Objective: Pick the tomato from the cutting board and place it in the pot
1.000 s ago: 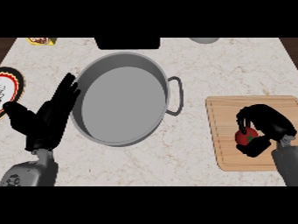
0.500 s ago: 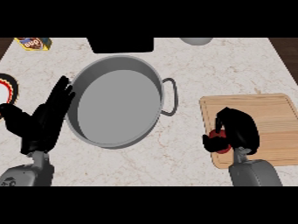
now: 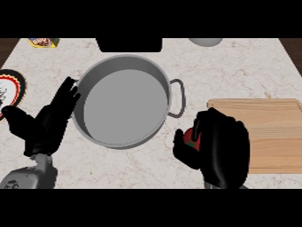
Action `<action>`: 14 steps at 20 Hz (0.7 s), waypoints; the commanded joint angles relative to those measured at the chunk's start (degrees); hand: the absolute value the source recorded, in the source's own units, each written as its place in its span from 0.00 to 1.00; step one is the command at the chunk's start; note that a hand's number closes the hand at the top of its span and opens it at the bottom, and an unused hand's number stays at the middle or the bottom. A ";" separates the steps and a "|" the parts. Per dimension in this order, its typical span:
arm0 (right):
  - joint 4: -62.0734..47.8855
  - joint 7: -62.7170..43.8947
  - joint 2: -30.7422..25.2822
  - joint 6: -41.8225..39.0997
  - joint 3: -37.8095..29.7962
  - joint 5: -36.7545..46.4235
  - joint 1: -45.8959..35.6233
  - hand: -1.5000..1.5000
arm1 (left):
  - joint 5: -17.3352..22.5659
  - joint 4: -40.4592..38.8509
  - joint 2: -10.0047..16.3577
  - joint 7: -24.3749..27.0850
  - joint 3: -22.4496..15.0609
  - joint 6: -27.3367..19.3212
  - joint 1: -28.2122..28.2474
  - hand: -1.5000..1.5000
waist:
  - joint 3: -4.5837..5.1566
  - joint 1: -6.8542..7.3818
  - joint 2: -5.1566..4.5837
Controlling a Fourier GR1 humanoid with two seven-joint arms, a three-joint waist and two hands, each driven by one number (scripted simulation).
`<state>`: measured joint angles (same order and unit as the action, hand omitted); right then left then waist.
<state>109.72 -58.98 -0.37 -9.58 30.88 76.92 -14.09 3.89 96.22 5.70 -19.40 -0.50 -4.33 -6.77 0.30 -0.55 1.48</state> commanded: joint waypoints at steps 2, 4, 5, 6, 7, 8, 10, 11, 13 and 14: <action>7.26 -15.59 0.35 -7.96 11.44 5.04 -13.32 1.00 | 0.34 1.49 -0.38 -3.34 -0.53 -0.49 -3.18 0.50 | -0.07 1.37 -0.50; 10.24 -19.55 0.35 -10.61 14.36 3.23 -17.61 1.00 | -0.69 -0.73 -1.37 -0.60 -0.95 -1.01 -2.00 0.50 | -0.04 1.18 -0.65; 8.06 -20.44 0.34 -9.30 13.35 2.76 -21.50 1.00 | -0.09 0.71 -0.07 -0.38 -1.49 1.21 -0.28 0.50 | 0.01 2.35 -0.61; 7.08 -22.77 0.34 -8.24 16.04 2.48 -23.22 1.00 | -1.39 0.23 -1.13 -1.31 -1.57 -1.09 -2.71 0.50 | -0.06 1.95 -0.78; 5.94 -24.36 0.34 -7.31 14.69 0.41 -24.82 1.00 | 1.19 -0.03 0.80 -1.65 0.19 1.62 -2.58 0.50 | -0.04 2.30 -0.93; 6.67 -23.75 0.33 -8.56 12.86 -1.61 -28.38 1.00 | -0.51 -0.05 -0.66 -2.14 -1.34 -0.12 -3.40 0.50 | -0.06 2.18 -0.91; 1.81 -24.43 0.33 -6.65 10.10 -3.46 -31.20 1.00 | -0.49 0.37 -0.67 -0.07 -1.64 0.63 -1.43 0.50 | -0.05 2.71 -1.07; 2.01 -25.47 0.33 -5.85 9.64 -5.11 -31.78 1.00 | -0.22 -0.63 -0.33 -0.38 -1.21 0.91 -1.75 0.50 | -0.04 2.72 -1.07; -2.75 -24.45 0.33 -5.39 5.99 -7.85 -35.98 1.00 | -1.01 -0.06 -0.98 -0.67 -2.45 0.56 -1.82 0.50 | -0.03 3.43 -1.16; -3.74 -25.13 0.33 -3.88 5.94 -8.88 -36.00 1.00 | -2.27 -1.41 -2.25 0.40 -2.74 -1.12 -3.24 0.50 | -0.07 2.77 -1.30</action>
<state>110.05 -69.62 -0.93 -11.81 38.52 72.26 -43.78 3.21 95.75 4.79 -19.67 -2.22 -3.97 -8.75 0.27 2.19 0.40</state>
